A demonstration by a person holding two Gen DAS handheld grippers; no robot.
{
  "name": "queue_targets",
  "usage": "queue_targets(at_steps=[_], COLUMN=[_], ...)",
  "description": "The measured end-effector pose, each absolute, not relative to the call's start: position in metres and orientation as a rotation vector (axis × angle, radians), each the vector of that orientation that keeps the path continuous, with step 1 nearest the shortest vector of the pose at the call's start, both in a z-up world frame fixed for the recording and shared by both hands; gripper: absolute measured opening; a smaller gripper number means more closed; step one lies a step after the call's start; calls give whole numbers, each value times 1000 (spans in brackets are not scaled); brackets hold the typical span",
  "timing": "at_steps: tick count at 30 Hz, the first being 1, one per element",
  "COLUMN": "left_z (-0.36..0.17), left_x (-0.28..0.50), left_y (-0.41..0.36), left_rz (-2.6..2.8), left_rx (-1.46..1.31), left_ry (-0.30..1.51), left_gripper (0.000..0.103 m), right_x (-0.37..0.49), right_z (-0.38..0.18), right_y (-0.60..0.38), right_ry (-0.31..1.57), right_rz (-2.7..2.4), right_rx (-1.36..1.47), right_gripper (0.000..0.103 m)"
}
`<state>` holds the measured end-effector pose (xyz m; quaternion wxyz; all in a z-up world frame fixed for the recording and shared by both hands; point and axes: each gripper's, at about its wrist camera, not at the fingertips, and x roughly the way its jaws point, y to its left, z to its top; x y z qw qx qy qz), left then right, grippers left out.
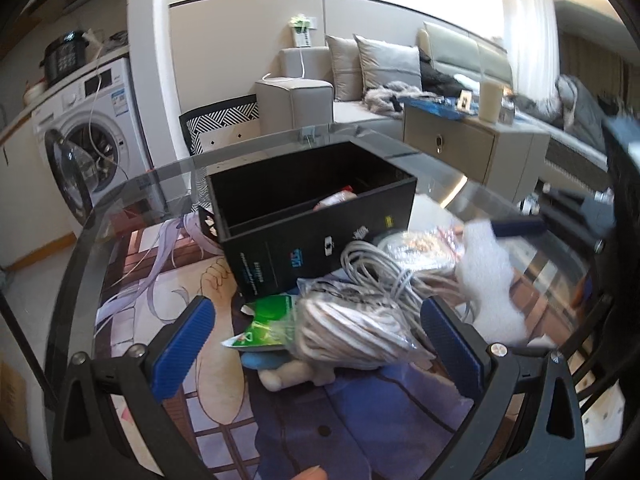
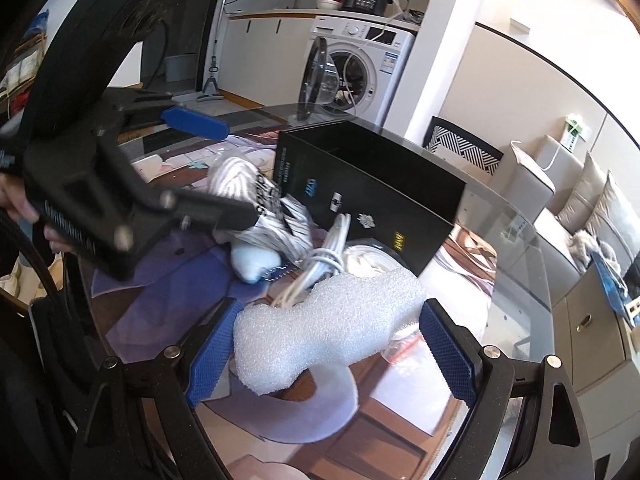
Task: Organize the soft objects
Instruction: 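Lift the foam strip with the right tool while the left tool grasps the clear bag of striped cloth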
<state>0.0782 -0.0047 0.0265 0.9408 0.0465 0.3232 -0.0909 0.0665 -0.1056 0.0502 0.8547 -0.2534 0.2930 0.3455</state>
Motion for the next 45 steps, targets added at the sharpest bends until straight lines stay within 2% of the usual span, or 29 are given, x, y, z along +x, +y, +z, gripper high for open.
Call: queue_targets(at_steps=[6,7,11,14,19,25,45], left_z=[16,15,12,11,13,20,57], left_x=[84,85,88,87,85,81,69], left_y=[-8,-8,-6,-10,-10,-4,14], left_rz=[-193,-193,-207,-235,-257,-277,-264], left_rx=[99,98,85,98,87,56,-31], left_ry=[693,695,709,707,697,687,562], left_gripper=[100,94,84,63,48,45,45], right_x=[66,67,67,67,66,64,59], right_z=[51,51,50,51,51,56,85], right_y=[-108,-107,-108,-108,-109,-113,-127], right_ry=[619,619,620,621,619,597,486], right_rz=[717,717,717,716,716,717,697], right_rx=[-526,-526,-525,-524,-522,-498,-355], right_gripper=[91,90,91,90,90,90,91])
